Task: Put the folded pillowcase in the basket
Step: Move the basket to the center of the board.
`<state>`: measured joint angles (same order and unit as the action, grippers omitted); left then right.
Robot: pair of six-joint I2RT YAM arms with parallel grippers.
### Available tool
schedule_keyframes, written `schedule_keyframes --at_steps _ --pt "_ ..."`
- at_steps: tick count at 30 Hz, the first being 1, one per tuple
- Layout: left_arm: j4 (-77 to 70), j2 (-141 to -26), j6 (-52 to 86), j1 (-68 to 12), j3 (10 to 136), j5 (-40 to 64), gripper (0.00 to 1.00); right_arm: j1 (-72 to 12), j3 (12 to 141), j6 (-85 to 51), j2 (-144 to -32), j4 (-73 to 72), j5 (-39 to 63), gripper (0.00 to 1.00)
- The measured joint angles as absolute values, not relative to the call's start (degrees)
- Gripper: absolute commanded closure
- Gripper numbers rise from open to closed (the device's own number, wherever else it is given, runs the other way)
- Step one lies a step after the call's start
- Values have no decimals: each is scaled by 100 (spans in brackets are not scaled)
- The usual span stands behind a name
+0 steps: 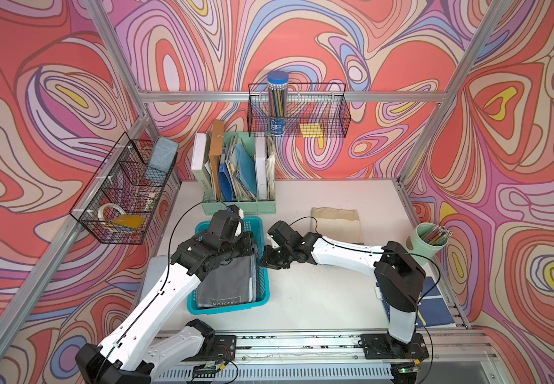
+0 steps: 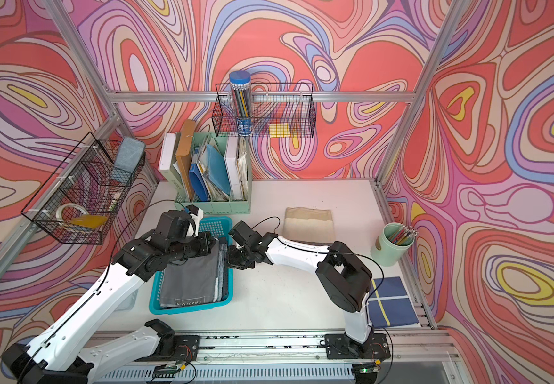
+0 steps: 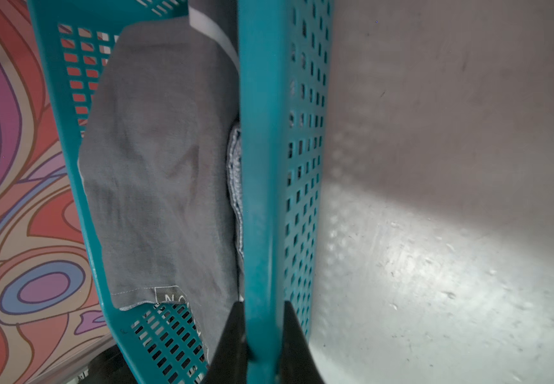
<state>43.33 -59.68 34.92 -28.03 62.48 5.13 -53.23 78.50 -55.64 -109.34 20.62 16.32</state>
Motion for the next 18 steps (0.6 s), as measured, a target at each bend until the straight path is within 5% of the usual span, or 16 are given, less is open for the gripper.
schedule_keyframes --at_steps 11,18 --pt "4372 -5935 3492 -2803 6248 473 97 -5098 7437 -5992 -10547 2056 954 100" --pt "4375 -5933 3489 -2803 6250 471 97 -5019 8313 -5684 -11131 2416 770 100"
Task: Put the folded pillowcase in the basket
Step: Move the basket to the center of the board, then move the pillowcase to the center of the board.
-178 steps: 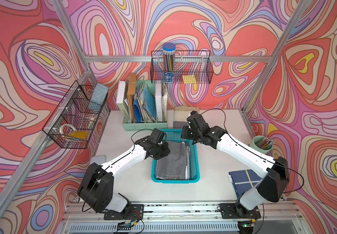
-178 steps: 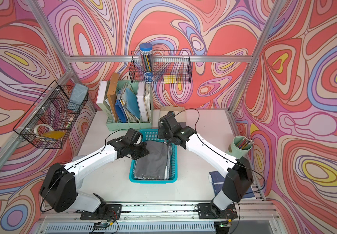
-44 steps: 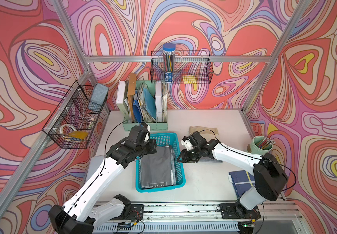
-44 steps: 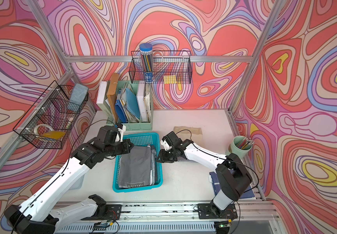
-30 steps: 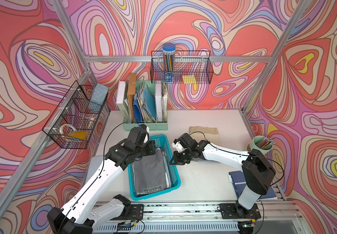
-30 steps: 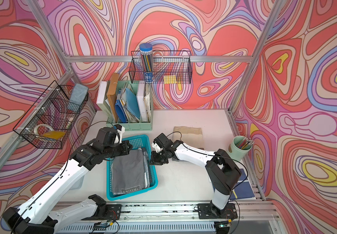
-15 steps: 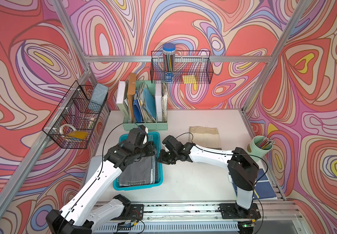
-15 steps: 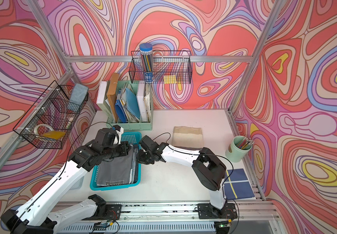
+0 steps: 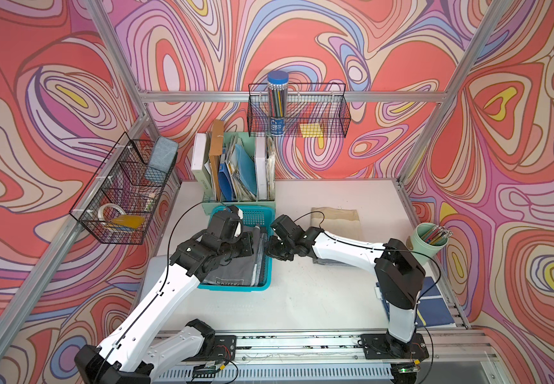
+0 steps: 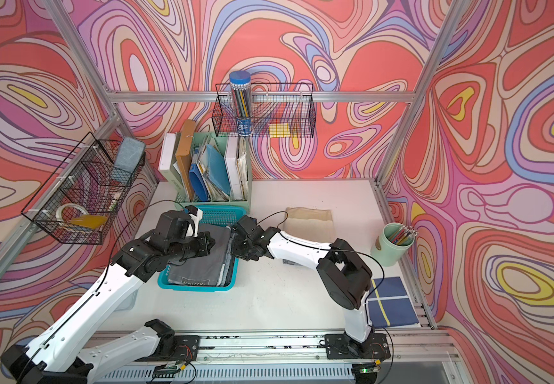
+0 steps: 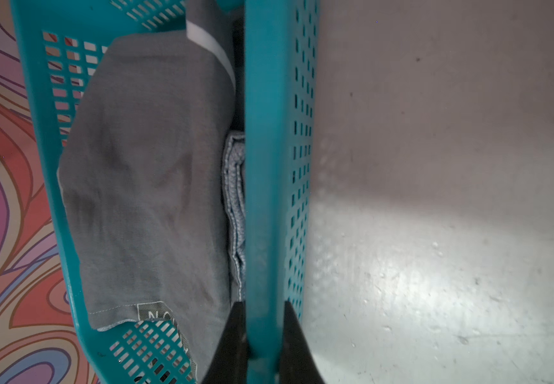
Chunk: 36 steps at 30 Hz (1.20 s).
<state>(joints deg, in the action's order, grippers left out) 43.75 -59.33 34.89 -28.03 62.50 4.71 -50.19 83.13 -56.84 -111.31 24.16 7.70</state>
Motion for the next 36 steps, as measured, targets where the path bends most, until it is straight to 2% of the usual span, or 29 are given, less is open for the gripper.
schedule_keyframes --at_steps 4,5,9,11,15,19,20,21,22,24,26,29,32,36 --pt "4375 -5931 3487 -2803 6250 471 96 -4978 8694 -5378 -11373 2630 746 99" --pt "4375 -5931 3487 -2803 6248 471 96 -4963 8783 -5299 -11421 2694 751 95" --pt "4379 -5940 3470 -2803 6250 471 94 -4906 9035 -4950 -11594 2812 751 65" --pt "4377 -5948 3461 -2803 6250 473 91 -4858 9052 -4770 -11633 2842 707 58" --pt "4379 -6045 3433 -2803 6289 517 82 -4762 8901 -4517 -11437 2875 690 53" --pt "4414 -6239 3365 -2803 6477 600 76 -4674 8442 -4401 -10521 3006 576 52" --pt "4407 -6274 3347 -2803 6517 620 75 -4624 8385 -4377 -10263 3059 528 54" --pt "4390 -6307 3334 -2803 6545 655 74 -4534 8322 -4313 -9963 3092 451 61" --pt "4370 -6337 3326 -2803 6567 709 74 -4425 8259 -4246 -9692 3120 377 71" --pt "4300 -6460 3321 -2803 6637 858 77 -4062 8079 -4121 -9179 3162 242 100" --pt "4147 -6678 3371 -2814 6711 1050 85 -3518 7822 -4010 -8844 3194 102 100" --pt "3804 -7116 3498 -2904 6770 1352 89 -2561 7566 -3715 -8932 3352 -23 100" --pt "3483 -7800 3651 -3146 6956 1673 89 -1916 7588 -3378 -9649 3483 -51 100" --pt "3181 -8855 3760 -3562 7625 1933 89 -1765 7655 -3065 -10768 3597 -58 100"
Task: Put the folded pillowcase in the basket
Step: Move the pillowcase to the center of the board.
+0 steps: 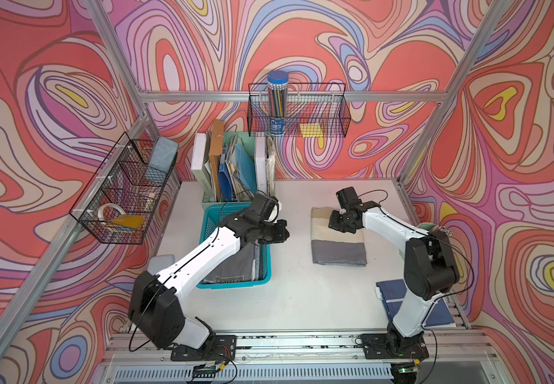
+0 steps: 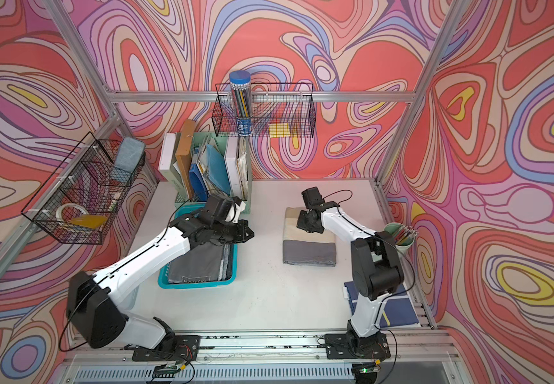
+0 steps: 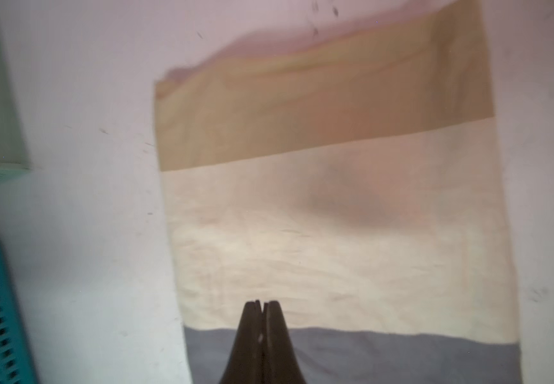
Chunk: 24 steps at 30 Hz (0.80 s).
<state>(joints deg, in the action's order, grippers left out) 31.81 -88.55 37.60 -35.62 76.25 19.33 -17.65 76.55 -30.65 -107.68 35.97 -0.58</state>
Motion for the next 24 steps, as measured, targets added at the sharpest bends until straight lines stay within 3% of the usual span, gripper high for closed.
schedule_keyframes --at_steps 5,16,24 --pt "2961 -9832 3909 -3852 8418 2174 84 -1820 7196 -3013 -10947 3601 -69 100" --pt "2768 -11222 4401 -3938 8853 2447 61 -1903 4864 -3529 -9070 3229 480 100" --pt "3127 -11638 4622 -4278 9349 2062 49 -1964 5122 -3632 -8827 3728 598 100"
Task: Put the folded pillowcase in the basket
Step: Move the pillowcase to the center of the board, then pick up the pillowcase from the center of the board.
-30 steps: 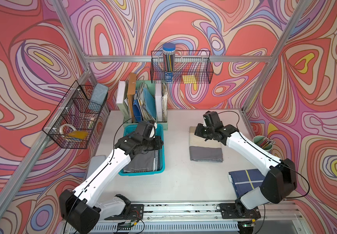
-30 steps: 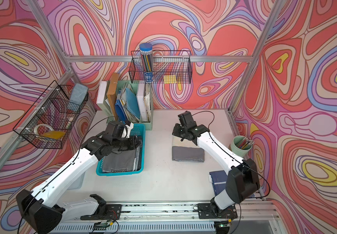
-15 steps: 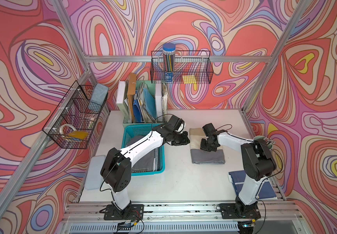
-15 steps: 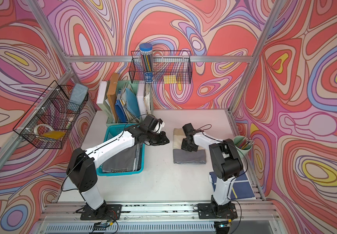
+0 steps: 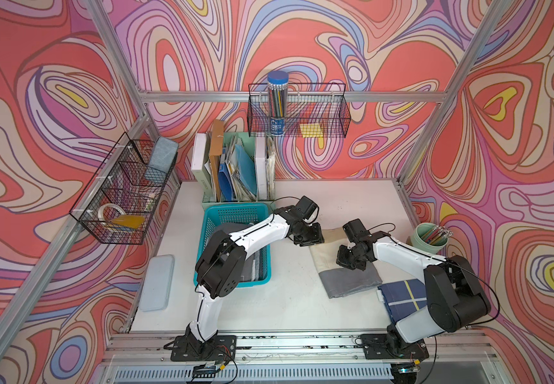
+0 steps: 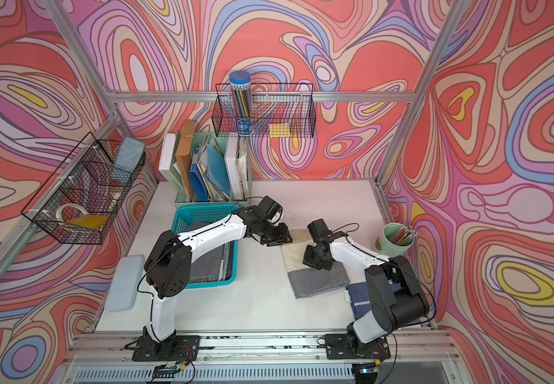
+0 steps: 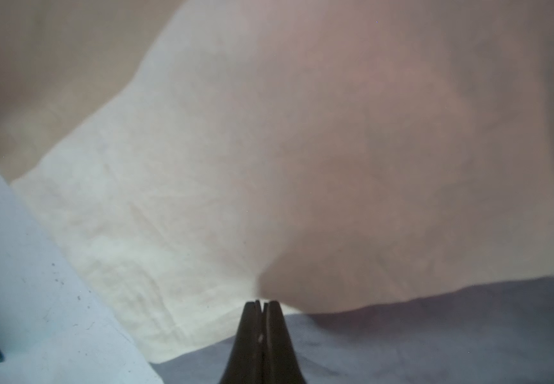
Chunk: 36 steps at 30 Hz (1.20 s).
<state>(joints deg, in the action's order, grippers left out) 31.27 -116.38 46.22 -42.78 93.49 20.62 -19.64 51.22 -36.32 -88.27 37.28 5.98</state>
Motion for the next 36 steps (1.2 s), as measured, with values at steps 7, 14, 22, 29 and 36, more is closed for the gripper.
schedule_keyframes --at_steps 7,14,22,29,36 --pt "3326 -11316 4886 -4324 8582 1326 46 -1964 5380 -3634 -8827 3686 613 100" --pt "2683 -11316 5068 -4274 8208 1055 44 -1964 5258 -3632 -8827 3682 694 100" --pt "1645 -11498 5290 -4147 8165 1170 45 -1964 5100 -3632 -8827 3671 738 100" --pt "1577 -12055 5531 -4012 8350 1225 45 -1964 5065 -3629 -8827 3671 746 100" --pt "827 -12241 5881 -4003 8322 1693 47 -1964 5054 -3627 -8827 3667 753 100"
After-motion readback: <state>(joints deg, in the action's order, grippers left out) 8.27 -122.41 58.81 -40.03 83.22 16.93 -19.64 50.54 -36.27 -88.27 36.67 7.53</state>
